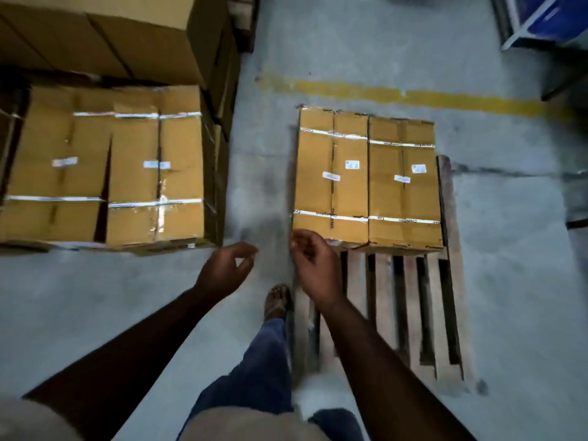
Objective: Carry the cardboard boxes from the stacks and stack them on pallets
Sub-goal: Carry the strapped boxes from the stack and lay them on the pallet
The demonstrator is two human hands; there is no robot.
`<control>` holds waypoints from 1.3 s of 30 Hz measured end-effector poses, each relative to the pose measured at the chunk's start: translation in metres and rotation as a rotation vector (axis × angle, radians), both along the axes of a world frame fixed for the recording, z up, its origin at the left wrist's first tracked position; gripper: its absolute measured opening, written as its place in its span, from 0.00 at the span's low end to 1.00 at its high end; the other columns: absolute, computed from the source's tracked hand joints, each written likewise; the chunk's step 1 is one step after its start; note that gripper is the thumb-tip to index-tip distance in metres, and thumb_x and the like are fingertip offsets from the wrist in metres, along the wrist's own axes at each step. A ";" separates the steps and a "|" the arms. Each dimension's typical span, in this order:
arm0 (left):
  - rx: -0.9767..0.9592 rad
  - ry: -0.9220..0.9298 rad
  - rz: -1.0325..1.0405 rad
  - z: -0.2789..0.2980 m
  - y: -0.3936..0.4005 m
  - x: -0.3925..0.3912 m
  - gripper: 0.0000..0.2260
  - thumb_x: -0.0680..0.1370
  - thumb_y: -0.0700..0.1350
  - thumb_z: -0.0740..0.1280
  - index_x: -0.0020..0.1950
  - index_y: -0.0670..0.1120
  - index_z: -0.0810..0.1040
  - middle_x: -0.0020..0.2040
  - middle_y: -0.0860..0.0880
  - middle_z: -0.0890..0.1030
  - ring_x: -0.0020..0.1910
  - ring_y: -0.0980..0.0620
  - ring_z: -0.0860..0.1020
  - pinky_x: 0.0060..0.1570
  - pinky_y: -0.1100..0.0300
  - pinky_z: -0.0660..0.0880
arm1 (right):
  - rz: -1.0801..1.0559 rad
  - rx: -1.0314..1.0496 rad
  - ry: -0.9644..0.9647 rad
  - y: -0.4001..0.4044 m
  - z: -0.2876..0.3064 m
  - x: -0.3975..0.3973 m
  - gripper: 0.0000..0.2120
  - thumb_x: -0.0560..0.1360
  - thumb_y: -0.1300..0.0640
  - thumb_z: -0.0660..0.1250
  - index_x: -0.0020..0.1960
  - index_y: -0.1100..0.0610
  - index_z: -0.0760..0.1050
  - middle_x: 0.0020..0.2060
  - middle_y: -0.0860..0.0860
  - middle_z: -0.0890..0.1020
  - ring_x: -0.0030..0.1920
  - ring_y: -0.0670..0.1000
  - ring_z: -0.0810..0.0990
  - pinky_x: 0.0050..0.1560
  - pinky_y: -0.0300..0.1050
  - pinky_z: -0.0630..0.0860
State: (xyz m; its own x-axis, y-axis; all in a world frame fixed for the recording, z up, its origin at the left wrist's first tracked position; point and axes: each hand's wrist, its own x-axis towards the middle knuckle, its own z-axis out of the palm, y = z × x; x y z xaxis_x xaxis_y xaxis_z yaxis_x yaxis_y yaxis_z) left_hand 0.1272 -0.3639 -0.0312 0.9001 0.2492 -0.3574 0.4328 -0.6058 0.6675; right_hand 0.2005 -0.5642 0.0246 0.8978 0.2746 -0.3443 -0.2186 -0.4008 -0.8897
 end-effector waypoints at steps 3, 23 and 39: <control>-0.037 -0.026 0.043 0.024 0.042 -0.038 0.12 0.78 0.48 0.68 0.56 0.45 0.86 0.56 0.50 0.86 0.56 0.52 0.83 0.56 0.61 0.75 | 0.069 -0.009 -0.062 0.054 0.025 -0.035 0.10 0.81 0.60 0.70 0.62 0.58 0.81 0.52 0.49 0.85 0.47 0.35 0.81 0.47 0.26 0.74; -0.145 -0.218 0.083 0.091 0.314 -0.316 0.10 0.82 0.45 0.69 0.62 0.51 0.82 0.53 0.55 0.84 0.52 0.60 0.81 0.48 0.62 0.77 | -0.060 0.068 -0.026 0.315 0.066 -0.336 0.08 0.81 0.55 0.70 0.59 0.47 0.82 0.54 0.47 0.86 0.55 0.49 0.85 0.61 0.49 0.82; -0.270 -0.150 0.481 0.063 0.718 -0.474 0.11 0.77 0.42 0.76 0.59 0.48 0.84 0.52 0.54 0.87 0.51 0.61 0.84 0.56 0.57 0.81 | -0.013 0.186 0.284 0.720 0.040 -0.418 0.10 0.83 0.57 0.67 0.63 0.50 0.82 0.54 0.45 0.86 0.54 0.46 0.85 0.54 0.42 0.83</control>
State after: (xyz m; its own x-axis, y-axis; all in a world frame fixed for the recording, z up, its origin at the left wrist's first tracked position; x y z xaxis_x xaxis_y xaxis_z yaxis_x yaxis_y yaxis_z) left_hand -0.3471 0.3537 0.0317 0.7534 0.5613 -0.3425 0.5064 -0.1631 0.8467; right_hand -0.2173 0.1562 0.0646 0.7768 0.3453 -0.5267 -0.4726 -0.2332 -0.8499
